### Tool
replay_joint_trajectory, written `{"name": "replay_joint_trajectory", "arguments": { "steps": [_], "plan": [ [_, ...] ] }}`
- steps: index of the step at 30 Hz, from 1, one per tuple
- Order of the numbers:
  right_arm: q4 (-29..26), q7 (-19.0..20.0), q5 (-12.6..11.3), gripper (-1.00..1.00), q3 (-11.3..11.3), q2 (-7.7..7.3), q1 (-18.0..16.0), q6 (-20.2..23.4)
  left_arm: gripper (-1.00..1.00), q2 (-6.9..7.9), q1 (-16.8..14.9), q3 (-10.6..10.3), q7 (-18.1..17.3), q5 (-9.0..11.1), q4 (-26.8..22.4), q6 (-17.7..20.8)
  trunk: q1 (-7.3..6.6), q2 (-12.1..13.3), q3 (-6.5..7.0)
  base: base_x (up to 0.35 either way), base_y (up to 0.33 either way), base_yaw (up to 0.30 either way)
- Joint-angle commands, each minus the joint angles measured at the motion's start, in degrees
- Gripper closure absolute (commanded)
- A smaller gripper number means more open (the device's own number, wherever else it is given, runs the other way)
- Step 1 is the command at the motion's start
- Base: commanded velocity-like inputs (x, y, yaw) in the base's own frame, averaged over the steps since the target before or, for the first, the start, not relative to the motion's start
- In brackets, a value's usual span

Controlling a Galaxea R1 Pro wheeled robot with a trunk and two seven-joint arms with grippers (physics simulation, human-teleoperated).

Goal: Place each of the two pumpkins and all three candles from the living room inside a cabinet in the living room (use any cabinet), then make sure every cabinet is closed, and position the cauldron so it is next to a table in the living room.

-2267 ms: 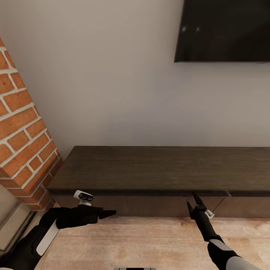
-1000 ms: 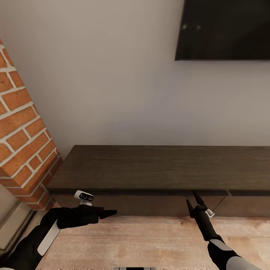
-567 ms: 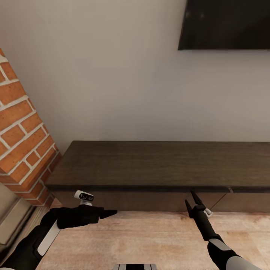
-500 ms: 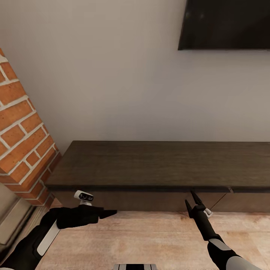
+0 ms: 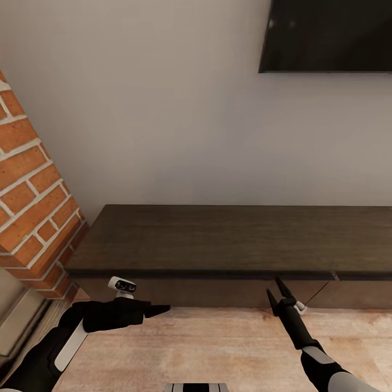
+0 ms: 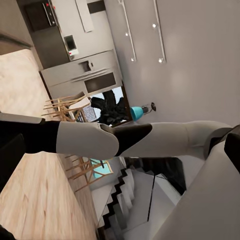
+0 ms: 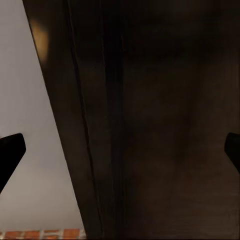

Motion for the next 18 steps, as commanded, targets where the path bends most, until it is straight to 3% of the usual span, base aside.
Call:
{"name": "replay_joint_trajectory", "arguments": {
  "steps": [1,18],
  "plan": [
    [0.0,0.4,0.6,-1.0,-0.4,0.01,0.0,0.6,-1.0,0.06,0.0,-0.1,-0.2,0.1,0.0,0.6,-0.01,0.0,-0.04,0.0,0.0,0.0],
    [0.1,0.8,1.4,-1.0,-0.3,0.01,0.0,0.6,-1.0,0.05,0.0,-0.1,-0.2,0.2,0.0,0.6,-0.01,0.0,-0.04,0.02,0.0,0.0]
  ]
}}
